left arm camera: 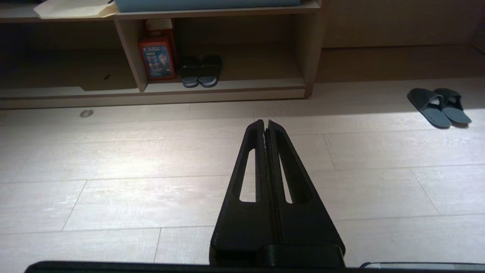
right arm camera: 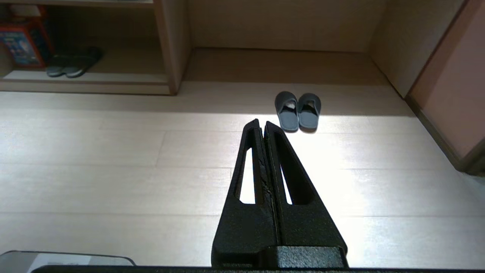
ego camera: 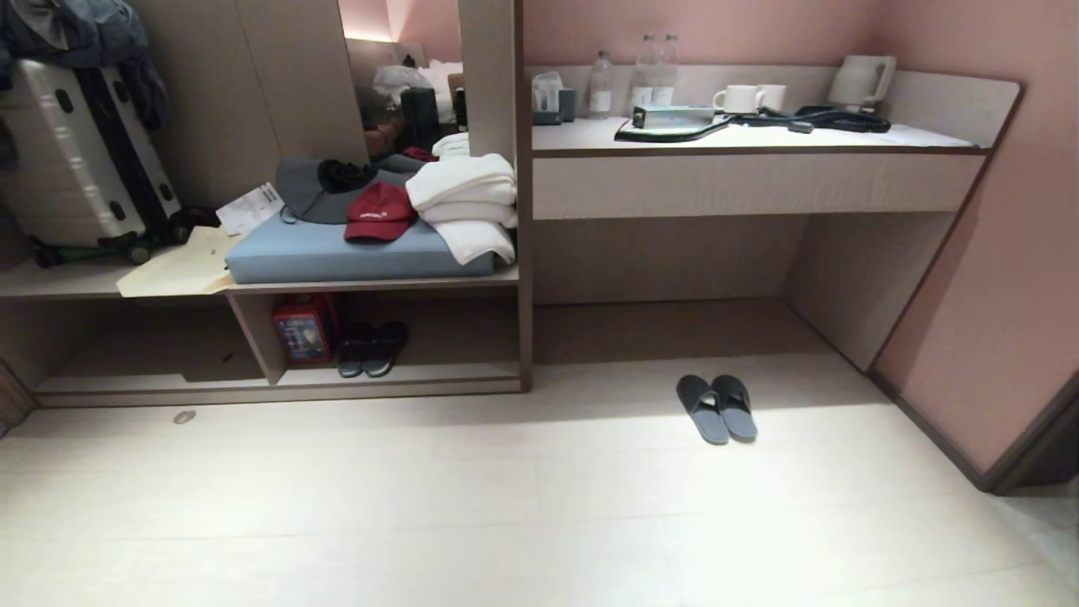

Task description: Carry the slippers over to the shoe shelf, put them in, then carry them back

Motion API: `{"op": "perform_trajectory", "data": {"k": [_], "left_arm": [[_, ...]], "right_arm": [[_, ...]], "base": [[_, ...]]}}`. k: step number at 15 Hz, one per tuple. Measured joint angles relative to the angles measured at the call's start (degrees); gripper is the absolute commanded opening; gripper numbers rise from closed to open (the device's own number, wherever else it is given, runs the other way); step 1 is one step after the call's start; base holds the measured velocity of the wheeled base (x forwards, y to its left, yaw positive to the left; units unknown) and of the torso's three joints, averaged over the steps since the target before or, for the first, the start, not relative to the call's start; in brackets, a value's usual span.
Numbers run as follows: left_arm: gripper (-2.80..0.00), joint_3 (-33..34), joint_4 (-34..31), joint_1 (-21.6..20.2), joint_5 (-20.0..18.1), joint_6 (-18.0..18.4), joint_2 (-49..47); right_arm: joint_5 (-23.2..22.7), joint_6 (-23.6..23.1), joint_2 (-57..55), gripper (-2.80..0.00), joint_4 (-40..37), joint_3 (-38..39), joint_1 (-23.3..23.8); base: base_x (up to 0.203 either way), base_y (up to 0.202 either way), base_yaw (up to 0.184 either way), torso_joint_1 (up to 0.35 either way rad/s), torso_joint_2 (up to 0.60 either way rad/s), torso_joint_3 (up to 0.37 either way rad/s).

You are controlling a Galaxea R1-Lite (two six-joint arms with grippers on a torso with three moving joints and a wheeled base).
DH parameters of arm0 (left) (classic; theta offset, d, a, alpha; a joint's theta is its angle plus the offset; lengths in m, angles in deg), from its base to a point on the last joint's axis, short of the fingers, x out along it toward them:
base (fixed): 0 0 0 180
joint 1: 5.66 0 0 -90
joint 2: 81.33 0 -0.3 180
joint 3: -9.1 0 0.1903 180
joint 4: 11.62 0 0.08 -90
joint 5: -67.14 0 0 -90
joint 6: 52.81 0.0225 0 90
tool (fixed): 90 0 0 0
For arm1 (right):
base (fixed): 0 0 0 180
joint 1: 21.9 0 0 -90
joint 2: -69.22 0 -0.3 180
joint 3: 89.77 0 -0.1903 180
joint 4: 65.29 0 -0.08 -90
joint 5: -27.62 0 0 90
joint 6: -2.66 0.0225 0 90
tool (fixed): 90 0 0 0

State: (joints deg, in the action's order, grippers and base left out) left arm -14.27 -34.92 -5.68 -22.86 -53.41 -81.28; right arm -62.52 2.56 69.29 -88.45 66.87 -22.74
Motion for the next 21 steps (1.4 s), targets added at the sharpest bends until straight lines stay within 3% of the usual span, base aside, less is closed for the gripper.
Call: {"op": "perform_trajectory", "data": {"k": [15, 21], "left_arm": [[-2.80, 0.0, 0.0, 0.0, 0.0, 0.0, 0.0], [-2.80, 0.0, 0.0, 0.0, 0.0, 0.2, 0.0]], "right_arm": [[0.0, 0.0, 0.0, -2.80, 0.0, 0.0, 0.0], [0.0, 0.0, 0.0, -2.80, 0.0, 0.0, 0.0]], "base": [[-0.197, 0.000, 0.002, 0.002, 0.00, 0.002], [-0.022, 0.000, 0.000, 0.000, 0.00, 0.002]]}}
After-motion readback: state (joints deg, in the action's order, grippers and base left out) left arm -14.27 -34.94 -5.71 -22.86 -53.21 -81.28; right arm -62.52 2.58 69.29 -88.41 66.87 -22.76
